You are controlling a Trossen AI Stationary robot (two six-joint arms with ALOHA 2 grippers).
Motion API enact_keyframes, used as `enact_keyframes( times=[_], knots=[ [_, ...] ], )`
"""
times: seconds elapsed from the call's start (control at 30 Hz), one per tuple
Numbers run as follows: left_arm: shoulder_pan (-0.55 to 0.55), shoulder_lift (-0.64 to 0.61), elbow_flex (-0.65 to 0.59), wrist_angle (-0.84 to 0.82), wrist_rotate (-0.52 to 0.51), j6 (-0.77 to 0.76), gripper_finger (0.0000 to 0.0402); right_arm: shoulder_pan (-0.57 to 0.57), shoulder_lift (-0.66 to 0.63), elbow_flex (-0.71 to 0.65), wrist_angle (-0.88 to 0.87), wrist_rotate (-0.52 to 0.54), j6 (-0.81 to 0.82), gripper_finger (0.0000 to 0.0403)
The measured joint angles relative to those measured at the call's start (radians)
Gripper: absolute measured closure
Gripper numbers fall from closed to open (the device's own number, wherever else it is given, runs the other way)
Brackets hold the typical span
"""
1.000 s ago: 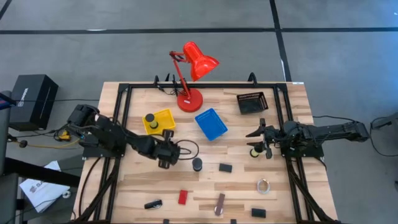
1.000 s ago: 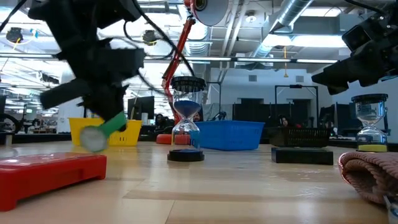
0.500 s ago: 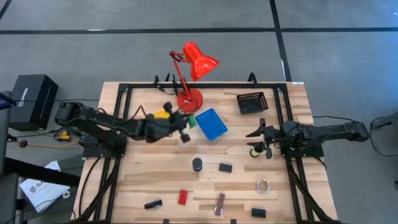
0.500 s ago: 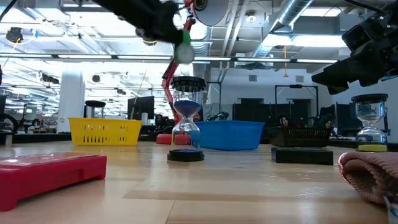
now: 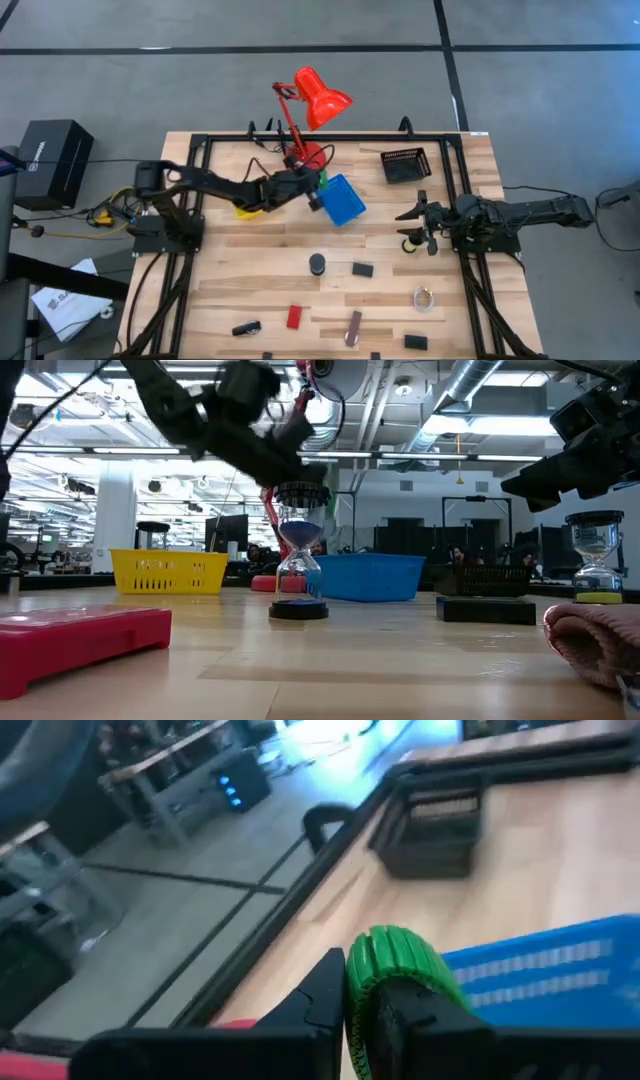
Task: Pick & Place Office items
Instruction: Put the green wristwatch into the blue bin
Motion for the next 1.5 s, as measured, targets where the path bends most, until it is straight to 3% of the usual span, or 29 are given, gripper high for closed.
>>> enact_keyframes(
  times=[0.1,0.3,0.6,1.5],
  knots=[
    [0.013,0.058,0.0,0.034,0.018,-0.002,0.0394,0.0,0.0,0.0,0.0,0.0,0.0,0.0239],
    [0.012,0.13,0.001,0.162,0.165,-0.079,0.0385,-0.001,0.0,0.0,0.0,0.0,0.0,0.0239],
    [0.012,0.155,0.0,0.162,0.174,-0.085,0.0389,-0.001,0.0,0.0,-0.001,0.0,0.0,0.0239],
    [0.012,0.153,0.0,0.153,0.174,-0.133,0.0224,0.0,0.0,0.0,-0.002,0.0,0.002,0.0239]
  ],
)
